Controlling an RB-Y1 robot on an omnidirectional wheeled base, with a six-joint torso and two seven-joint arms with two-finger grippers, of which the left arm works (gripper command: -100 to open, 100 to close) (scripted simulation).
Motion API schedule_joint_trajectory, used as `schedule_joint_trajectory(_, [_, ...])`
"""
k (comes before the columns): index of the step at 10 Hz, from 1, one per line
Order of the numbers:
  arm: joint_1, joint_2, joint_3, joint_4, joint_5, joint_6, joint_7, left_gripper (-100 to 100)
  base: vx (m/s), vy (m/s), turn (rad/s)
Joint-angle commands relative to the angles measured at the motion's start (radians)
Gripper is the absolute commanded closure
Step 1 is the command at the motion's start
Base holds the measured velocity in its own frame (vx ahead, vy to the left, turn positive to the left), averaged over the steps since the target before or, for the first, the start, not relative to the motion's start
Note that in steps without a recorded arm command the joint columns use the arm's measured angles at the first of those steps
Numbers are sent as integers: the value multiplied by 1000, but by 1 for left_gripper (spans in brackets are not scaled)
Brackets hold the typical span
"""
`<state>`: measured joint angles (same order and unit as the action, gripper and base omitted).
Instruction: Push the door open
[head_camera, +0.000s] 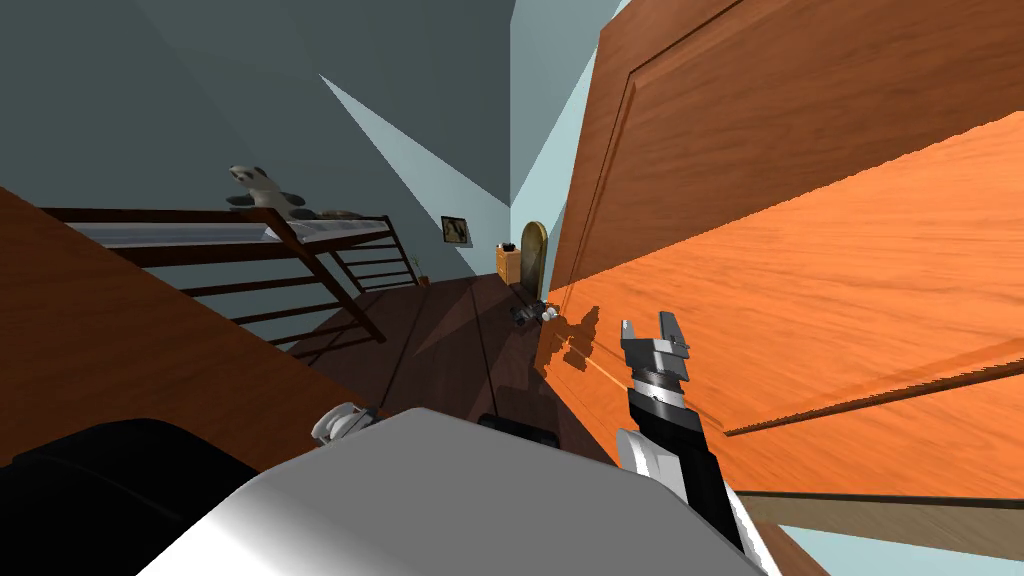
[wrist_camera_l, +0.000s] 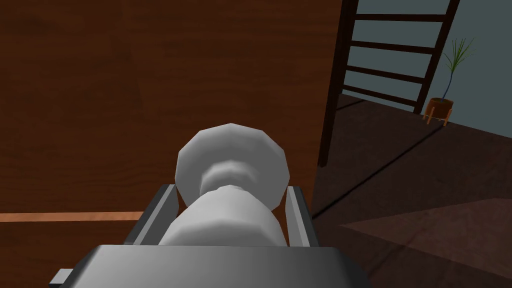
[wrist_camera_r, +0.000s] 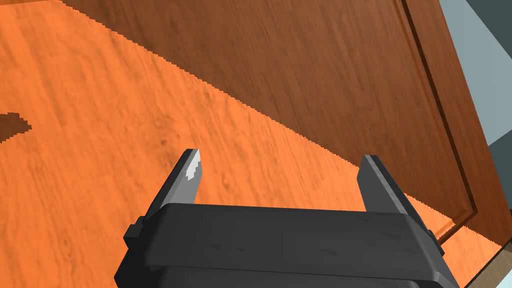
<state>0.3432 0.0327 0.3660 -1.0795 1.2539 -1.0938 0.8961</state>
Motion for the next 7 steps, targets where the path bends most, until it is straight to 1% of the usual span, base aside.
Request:
schedule_joint_trajectory(1, [7,-3,20,5,13,-19,6,100,119,180,44])
schedule_joint_trajectory(5, [16,-28,49,6,43,-32,4,100,130,156,44])
schedule_joint_trajectory(6, [14,-24,43,12,37,-30,7,100,54,72,19])
schedule_joint_trajectory(7, [22,-2,61,13,59,-42,6,100,60,136,42])
